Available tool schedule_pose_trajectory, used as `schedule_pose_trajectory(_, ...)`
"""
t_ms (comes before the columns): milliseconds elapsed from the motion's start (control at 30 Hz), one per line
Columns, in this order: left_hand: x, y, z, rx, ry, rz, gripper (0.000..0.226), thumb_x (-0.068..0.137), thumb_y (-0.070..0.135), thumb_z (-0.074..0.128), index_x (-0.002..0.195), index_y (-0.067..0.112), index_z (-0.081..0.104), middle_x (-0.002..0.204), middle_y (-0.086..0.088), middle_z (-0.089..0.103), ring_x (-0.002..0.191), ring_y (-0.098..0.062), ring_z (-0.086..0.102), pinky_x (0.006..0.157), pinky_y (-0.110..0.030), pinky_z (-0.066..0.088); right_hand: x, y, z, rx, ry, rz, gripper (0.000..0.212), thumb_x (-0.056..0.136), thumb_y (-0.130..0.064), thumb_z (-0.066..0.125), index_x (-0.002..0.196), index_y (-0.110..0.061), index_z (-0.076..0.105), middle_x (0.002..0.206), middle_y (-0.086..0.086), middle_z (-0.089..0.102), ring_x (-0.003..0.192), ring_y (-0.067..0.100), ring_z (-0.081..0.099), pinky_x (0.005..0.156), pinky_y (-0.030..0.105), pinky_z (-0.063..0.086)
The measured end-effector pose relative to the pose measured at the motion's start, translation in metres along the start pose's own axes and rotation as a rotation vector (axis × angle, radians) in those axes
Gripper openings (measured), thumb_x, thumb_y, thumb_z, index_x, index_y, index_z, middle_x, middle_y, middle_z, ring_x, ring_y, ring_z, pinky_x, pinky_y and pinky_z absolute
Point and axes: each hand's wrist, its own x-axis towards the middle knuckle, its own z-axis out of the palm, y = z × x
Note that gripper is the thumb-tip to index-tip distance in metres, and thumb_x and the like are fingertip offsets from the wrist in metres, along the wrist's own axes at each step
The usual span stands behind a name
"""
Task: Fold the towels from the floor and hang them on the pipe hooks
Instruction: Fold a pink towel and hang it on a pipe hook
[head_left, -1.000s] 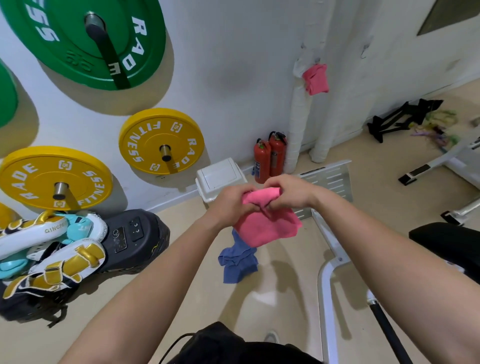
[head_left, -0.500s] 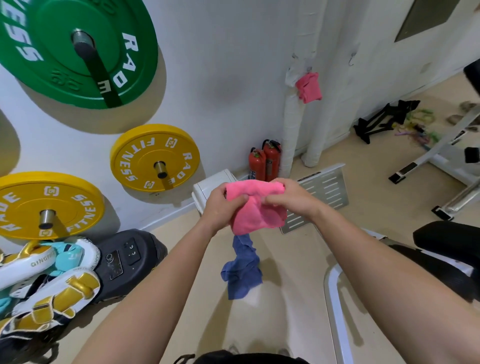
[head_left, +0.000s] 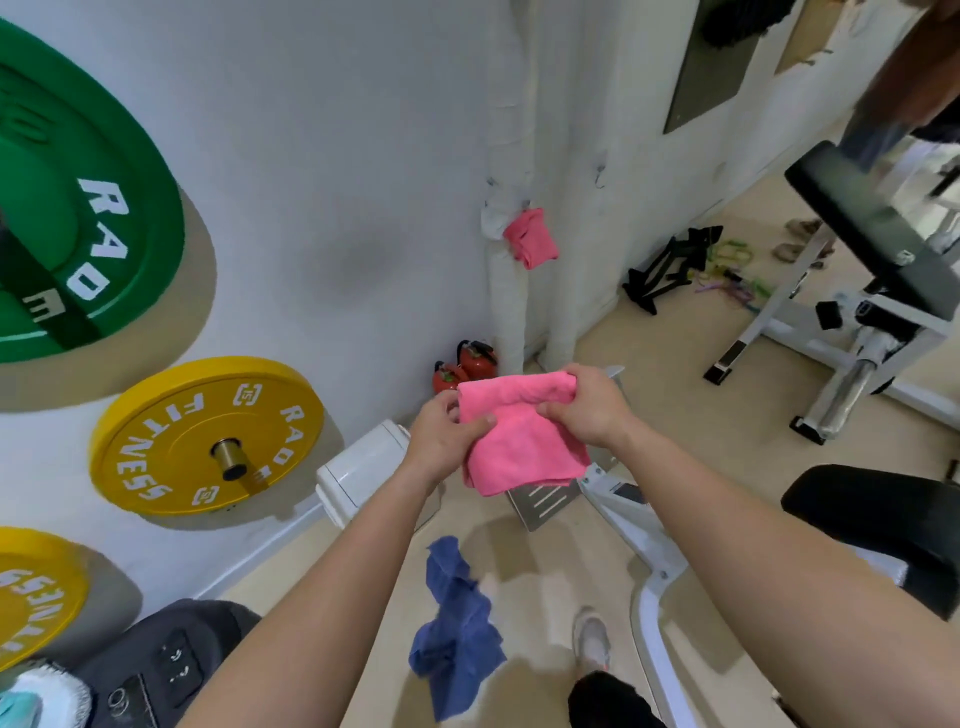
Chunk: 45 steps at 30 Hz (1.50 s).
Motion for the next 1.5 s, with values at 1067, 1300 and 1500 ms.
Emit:
schedule_pose_trajectory(1067, 0.451, 0.196, 0.207, 0.257, 0.093, 0.034, 0.021, 0.089, 0.024, 0.068, 0.106, 0.014, 0.058, 0.09, 0.004, 0.062, 0.089, -0.019, 0.062, 0.07, -0.025, 0.044, 0.432, 0.116, -0.211, 0.238, 0.169, 0.219, 0.03, 0.083, -0.016, 0.074, 0.108, -0.003, 0.065, 0.1, 0.014, 0.069, 0.094, 0.03, 0.067, 0.083, 0.045, 0.056)
schedule_pose_trajectory(1300, 0.535, 0.198, 0.237, 0.182, 0.033, -0.04, 0.018, 0.089, 0.023, 0.066, 0.079, 0.023, 0.052, 0.076, 0.007, 0.057, 0.073, -0.012, 0.057, 0.066, -0.025, 0.043, 0.509, 0.143, -0.221, 0.208, 0.152, 0.283, 0.035, 0.087, -0.009, 0.071, 0.12, -0.007, 0.059, 0.112, 0.013, 0.066, 0.104, 0.031, 0.063, 0.084, 0.034, 0.05)
schedule_pose_trajectory(1500, 0.625, 0.194, 0.267, 0.111, 0.086, -0.155, 0.022, 0.083, 0.025, 0.072, 0.097, 0.015, 0.057, 0.096, -0.004, 0.067, 0.092, -0.025, 0.067, 0.084, -0.041, 0.057, 0.612, 0.18, -0.225, 0.165, 0.145, 0.275, 0.037, 0.084, -0.021, 0.073, 0.118, -0.012, 0.06, 0.111, 0.009, 0.067, 0.102, 0.028, 0.065, 0.091, 0.045, 0.054)
